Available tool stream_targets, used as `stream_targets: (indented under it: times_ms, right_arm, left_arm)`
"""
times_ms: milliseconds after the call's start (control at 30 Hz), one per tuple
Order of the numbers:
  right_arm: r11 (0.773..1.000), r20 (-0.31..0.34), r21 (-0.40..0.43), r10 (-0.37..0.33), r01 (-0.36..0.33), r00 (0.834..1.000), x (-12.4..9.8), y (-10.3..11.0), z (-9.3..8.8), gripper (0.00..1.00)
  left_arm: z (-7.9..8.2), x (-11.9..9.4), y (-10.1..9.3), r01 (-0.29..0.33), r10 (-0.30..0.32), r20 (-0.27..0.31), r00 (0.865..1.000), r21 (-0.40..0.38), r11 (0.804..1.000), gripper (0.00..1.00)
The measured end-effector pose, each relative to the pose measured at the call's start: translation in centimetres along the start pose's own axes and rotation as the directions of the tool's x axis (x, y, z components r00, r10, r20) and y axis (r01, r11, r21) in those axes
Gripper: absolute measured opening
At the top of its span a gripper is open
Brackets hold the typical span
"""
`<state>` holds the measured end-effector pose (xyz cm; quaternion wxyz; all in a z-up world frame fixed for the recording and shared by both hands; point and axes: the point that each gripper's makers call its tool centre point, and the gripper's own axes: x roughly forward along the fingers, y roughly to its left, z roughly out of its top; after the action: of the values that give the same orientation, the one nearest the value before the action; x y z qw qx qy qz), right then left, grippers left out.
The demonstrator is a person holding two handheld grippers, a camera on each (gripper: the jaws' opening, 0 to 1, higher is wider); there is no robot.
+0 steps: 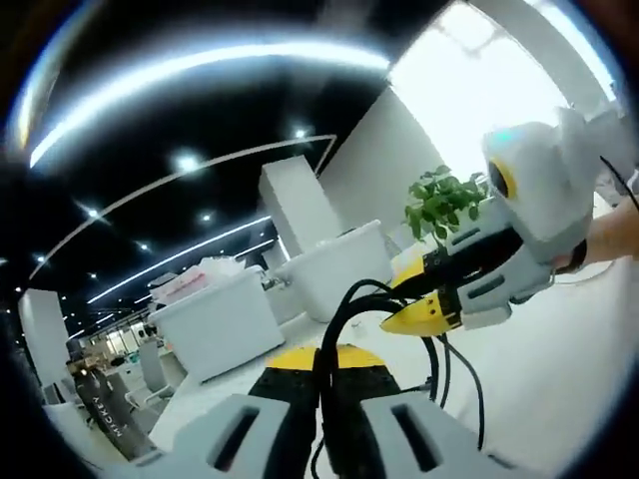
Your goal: Coil the Type-C to USB data cable on the desktop and secure it with Velcro straps.
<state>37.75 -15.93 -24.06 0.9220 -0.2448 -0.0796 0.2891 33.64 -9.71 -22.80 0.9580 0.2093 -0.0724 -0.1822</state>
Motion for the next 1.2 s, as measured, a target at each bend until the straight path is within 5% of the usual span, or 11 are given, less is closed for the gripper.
stream_targets:
  times_ms: [167, 433, 533, 667, 800, 867, 967, 1067, 1133, 1200]
  right_arm:
    - [0.998, -0.011, 0.055, 0.021, -0.02, 1.0, 0.2, -0.1, -0.7, 0.1]
    - [0.996, -0.047, -0.068, 0.052, -0.055, 0.998, 0.1, 0.3, -1.1, 0.04]
    - [0.984, -0.059, -0.126, 0.117, -0.123, 0.991, 0.0, 1.1, -1.0, 0.04]
    - [0.935, -0.084, -0.269, 0.215, -0.23, 0.973, -0.1, 3.0, -0.6, 0.04]
    - [0.886, -0.063, -0.355, 0.296, -0.298, 0.953, -0.4, 4.7, 0.6, 0.04]
    - [0.872, -0.078, -0.375, 0.31, -0.316, 0.948, -0.6, 5.1, 0.7, 0.04]
    - [0.89, -0.059, -0.338, 0.303, -0.305, 0.951, -0.5, 5.0, 0.7, 0.05]
    - [0.965, 0.031, -0.141, 0.226, -0.22, 0.974, -0.2, 3.8, 1.1, 0.11]
    - [0.98, 0.033, 0.029, 0.195, -0.196, 0.98, 0.0, 2.8, 0.7, 0.2]
    - [0.985, 0.007, 0.075, 0.156, -0.156, 0.988, 0.0, 1.8, -0.3, 0.21]
  left_arm:
    - [0.0, 0.3, -0.1, 0.01, -0.01, 0.005, 1.0, -0.002, 1.0, 0.05]
    - [-0.6, 0.4, -0.1, 0.026, -0.025, 0.02, 0.999, -0.033, 0.999, 0.09]
    - [-1.3, 0.5, 0.0, 0.04, -0.04, -0.002, 0.999, 0.008, 0.999, 0.12]
    - [-1.4, 0.7, -1.0, 0.115, -0.114, -0.018, 0.993, 0.055, 0.992, 0.2]
    - [-1.9, 0.8, -2.9, 0.218, -0.206, -0.089, 0.975, 0.173, 0.96, 0.16]
    - [-2.5, 0.9, -2.8, 0.221, -0.19, -0.14, 0.972, 0.258, 0.941, 0.14]
    - [-2.5, 1.1, -2.4, 0.197, -0.162, -0.141, 0.977, 0.283, 0.939, 0.07]
    - [-1.8, 1.1, -2.1, 0.184, -0.168, -0.105, 0.98, 0.167, 0.969, 0.06]
    - [-1.7, 1.3, -1.7, 0.165, -0.159, -0.09, 0.983, 0.067, 0.984, 0.06]
    - [-1.5, 1.2, -1.2, 0.138, -0.139, -0.066, 0.988, -0.009, 0.99, 0.06]
